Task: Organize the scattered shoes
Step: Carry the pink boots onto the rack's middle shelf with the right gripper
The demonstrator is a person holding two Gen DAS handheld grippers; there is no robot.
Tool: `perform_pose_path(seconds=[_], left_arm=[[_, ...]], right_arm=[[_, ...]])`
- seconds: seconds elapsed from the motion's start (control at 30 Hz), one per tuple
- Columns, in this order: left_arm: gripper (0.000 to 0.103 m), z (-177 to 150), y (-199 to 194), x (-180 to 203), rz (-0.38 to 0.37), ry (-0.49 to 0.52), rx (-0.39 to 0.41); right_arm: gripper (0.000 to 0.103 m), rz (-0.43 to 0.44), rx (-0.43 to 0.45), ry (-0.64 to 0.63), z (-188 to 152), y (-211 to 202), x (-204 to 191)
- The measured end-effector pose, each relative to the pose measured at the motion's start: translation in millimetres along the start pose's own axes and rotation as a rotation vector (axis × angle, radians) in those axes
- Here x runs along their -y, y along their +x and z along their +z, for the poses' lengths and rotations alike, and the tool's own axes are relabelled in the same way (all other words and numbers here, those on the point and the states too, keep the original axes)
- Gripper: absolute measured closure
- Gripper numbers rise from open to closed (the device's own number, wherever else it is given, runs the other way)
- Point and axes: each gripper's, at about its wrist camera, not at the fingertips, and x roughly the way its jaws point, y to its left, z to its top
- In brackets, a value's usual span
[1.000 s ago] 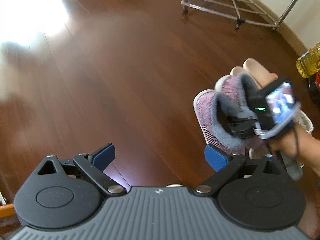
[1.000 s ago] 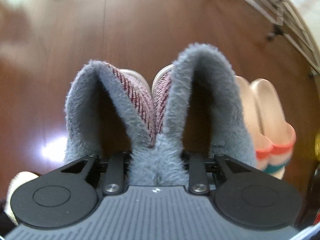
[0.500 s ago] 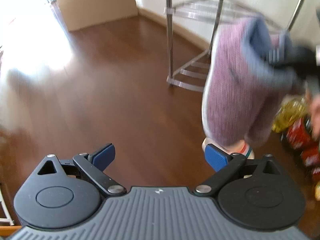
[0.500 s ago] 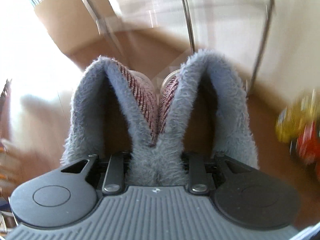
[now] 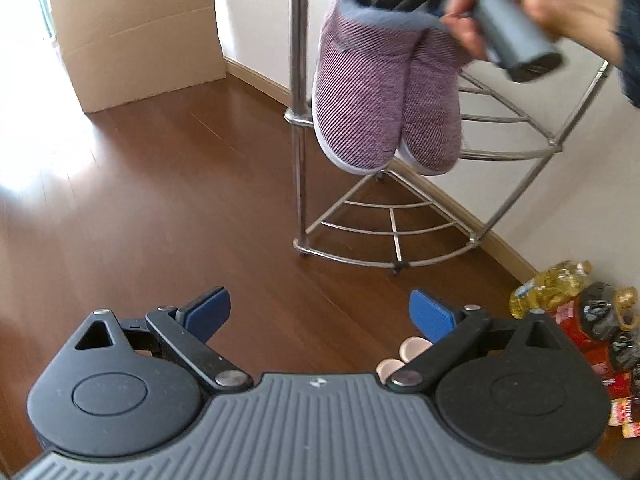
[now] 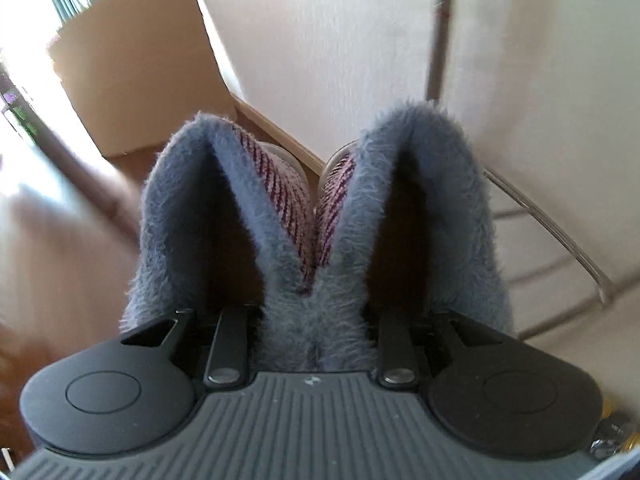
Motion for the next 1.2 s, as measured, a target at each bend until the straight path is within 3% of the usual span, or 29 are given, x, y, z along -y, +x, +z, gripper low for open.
perform_pose_path(seconds=[0.07, 0.13, 0.2, 0.23, 0.27, 0.33, 0.43, 0.5, 0.53, 0.57, 0.67, 0.77, 0.93, 1.2], left_arm=[[0.005, 7.7, 13.9, -8.2, 0.003, -0.022, -0.014], [0.005, 7.7, 21.5, -10.7, -0.003, -0.038, -0.029], [0.005, 4.4, 29.8, -12.9, -0.009, -0.043, -0.045], [0.005, 4.3, 32.9, -12.5, -0.010, -0.035, -0.048], [0.005, 4.5, 35.9, -11.7, -0.010, -0.024, -0.050], [0.005, 6.9, 41.1, -10.0, -0.013, 0.000, -0.050], [0.005, 5.8, 40.6, -3.2, -0.023, 0.057, -0.012], [0.006, 7.7, 43.8, 0.5, -0.029, 0.102, 0.015], [0.006, 9.0, 46.9, 3.6, -0.037, 0.130, 0.027], [0.006, 10.3, 50.3, 6.9, -0.046, 0.160, 0.039], [0.007, 16.8, 69.1, 26.2, -0.076, 0.258, 0.060], [0.015, 23.5, 88.5, 46.1, -0.105, 0.357, 0.079], [0.015, 34.5, 120.8, 79.3, -0.154, 0.521, 0.112], [0.015, 49.0, 138.9, 93.1, -0.128, 0.551, 0.131]], right_arm=[[0.073, -0.042, -0.018, -0.037, 13.5, 24.2, -11.8], [0.069, -0.075, 0.022, -0.027, 25.4, 34.4, -13.9], [0.055, -0.081, 0.083, 0.003, 34.1, 34.6, -10.3], [0.043, -0.086, 0.112, 0.000, 34.7, 30.6, -10.5], [0.030, -0.108, 0.189, -0.022, 31.2, 21.0, -11.5], [0.024, -0.146, 0.315, -0.059, 18.3, 5.9, -13.1], [0.028, -0.206, 0.442, -0.090, -28.2, -26.5, -5.9], [0.035, -0.190, 0.458, -0.045, -69.6, -43.8, 12.7], [0.048, -0.181, 0.464, -0.022, -90.7, -52.3, 22.4], [0.062, -0.161, 0.391, 0.007, -121.6, -55.4, 35.8], [0.083, -0.117, 0.209, 0.047, -168.3, -31.0, 59.1], [0.089, -0.065, 0.137, 0.066, -196.5, -18.4, 59.4], [0.089, -0.048, 0.112, 0.037, -181.5, 2.3, 51.0], [0.089, -0.014, 0.075, 0.007, -150.3, 47.8, 44.9]])
